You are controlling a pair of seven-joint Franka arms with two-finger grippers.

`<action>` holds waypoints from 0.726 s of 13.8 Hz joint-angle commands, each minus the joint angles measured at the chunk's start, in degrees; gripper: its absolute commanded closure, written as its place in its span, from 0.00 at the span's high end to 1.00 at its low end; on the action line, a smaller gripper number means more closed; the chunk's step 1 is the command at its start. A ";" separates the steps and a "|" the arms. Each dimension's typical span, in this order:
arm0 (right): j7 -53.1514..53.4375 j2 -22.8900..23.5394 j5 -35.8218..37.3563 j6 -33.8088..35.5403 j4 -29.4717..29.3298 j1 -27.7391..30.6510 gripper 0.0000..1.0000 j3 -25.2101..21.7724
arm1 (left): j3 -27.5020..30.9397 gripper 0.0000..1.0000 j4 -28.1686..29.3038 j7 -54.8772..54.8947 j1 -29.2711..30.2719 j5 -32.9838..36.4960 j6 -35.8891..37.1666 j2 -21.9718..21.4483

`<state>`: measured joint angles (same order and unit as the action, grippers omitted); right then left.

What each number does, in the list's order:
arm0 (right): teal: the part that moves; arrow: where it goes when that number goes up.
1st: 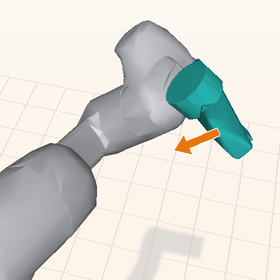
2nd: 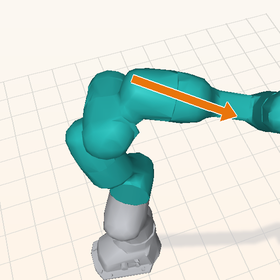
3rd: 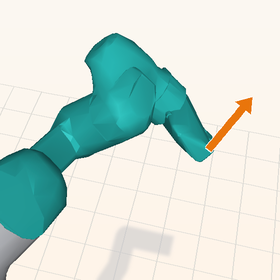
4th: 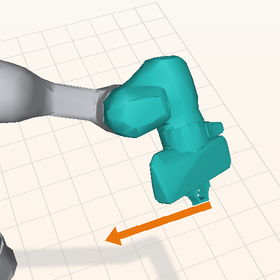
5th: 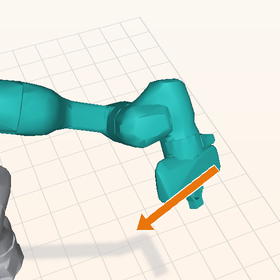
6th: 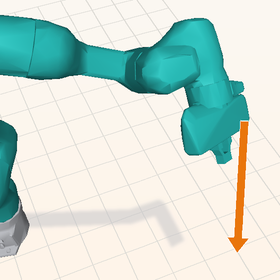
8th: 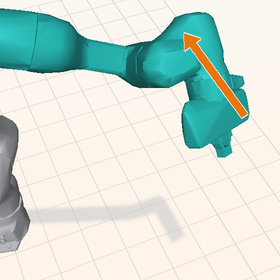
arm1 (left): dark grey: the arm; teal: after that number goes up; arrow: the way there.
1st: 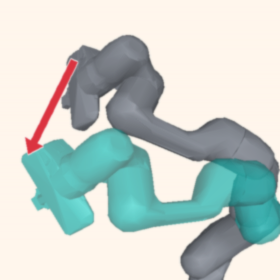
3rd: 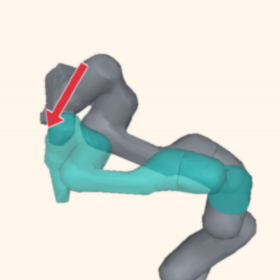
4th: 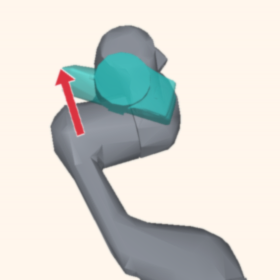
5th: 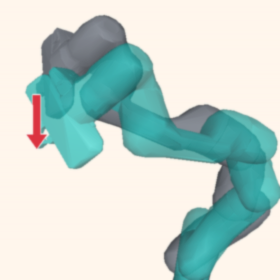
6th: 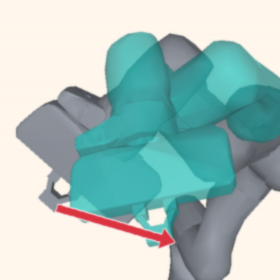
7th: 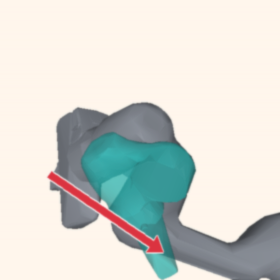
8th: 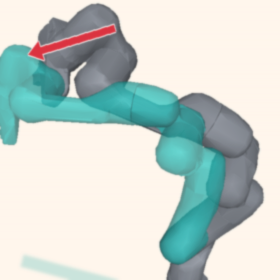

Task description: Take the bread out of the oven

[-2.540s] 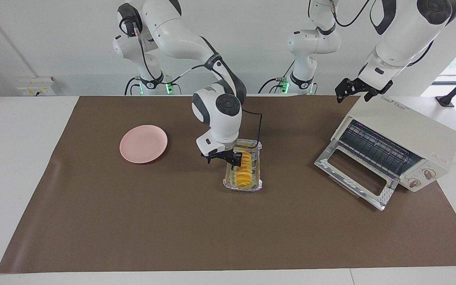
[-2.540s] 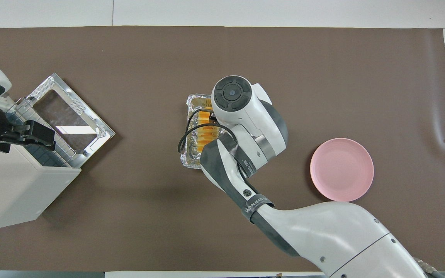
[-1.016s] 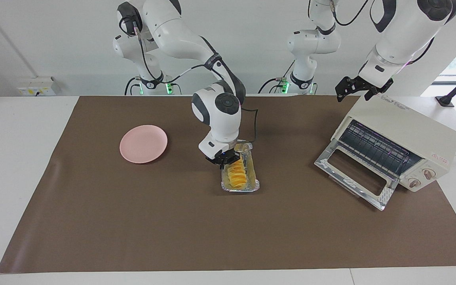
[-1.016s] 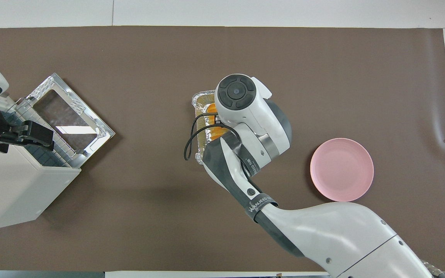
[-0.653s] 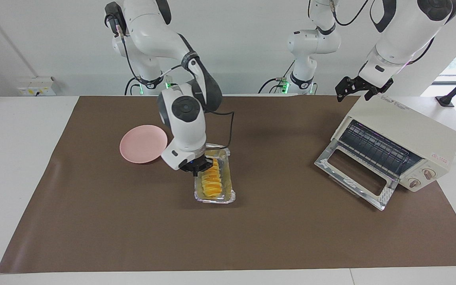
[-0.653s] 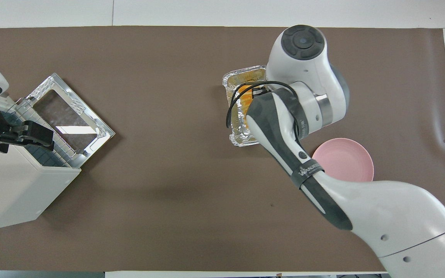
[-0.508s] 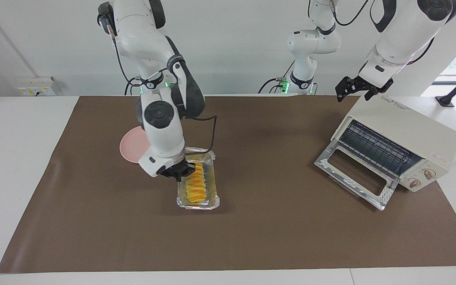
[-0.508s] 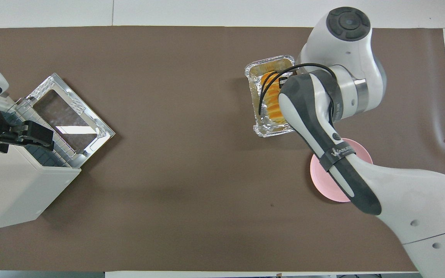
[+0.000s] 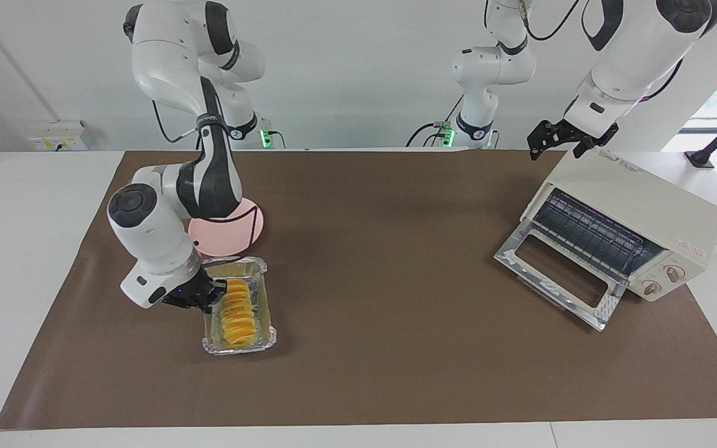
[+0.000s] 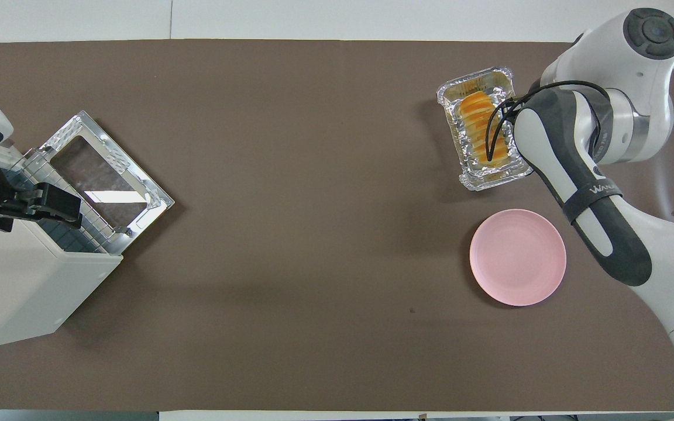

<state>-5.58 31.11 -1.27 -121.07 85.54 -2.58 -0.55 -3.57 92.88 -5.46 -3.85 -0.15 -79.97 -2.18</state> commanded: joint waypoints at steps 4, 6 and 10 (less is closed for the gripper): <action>-3.39 0.80 -5.49 -8.38 3.75 3.02 0.00 0.72 | -0.12 1.00 1.34 0.63 0.60 -0.99 -0.80 -1.33; -1.89 0.97 -8.37 -9.88 4.37 4.07 0.00 0.72 | -0.12 1.00 1.34 0.63 0.68 -0.99 -0.80 -1.33; -1.80 0.97 -8.49 -10.15 4.98 3.55 0.22 0.64 | -0.12 1.00 1.34 0.63 0.68 -0.99 -0.80 -1.33</action>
<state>-7.74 32.46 -8.53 -129.74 89.38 0.61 -0.55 -3.57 92.88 -5.46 -3.85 -0.15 -79.97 -2.18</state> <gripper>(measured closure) 0.982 0.000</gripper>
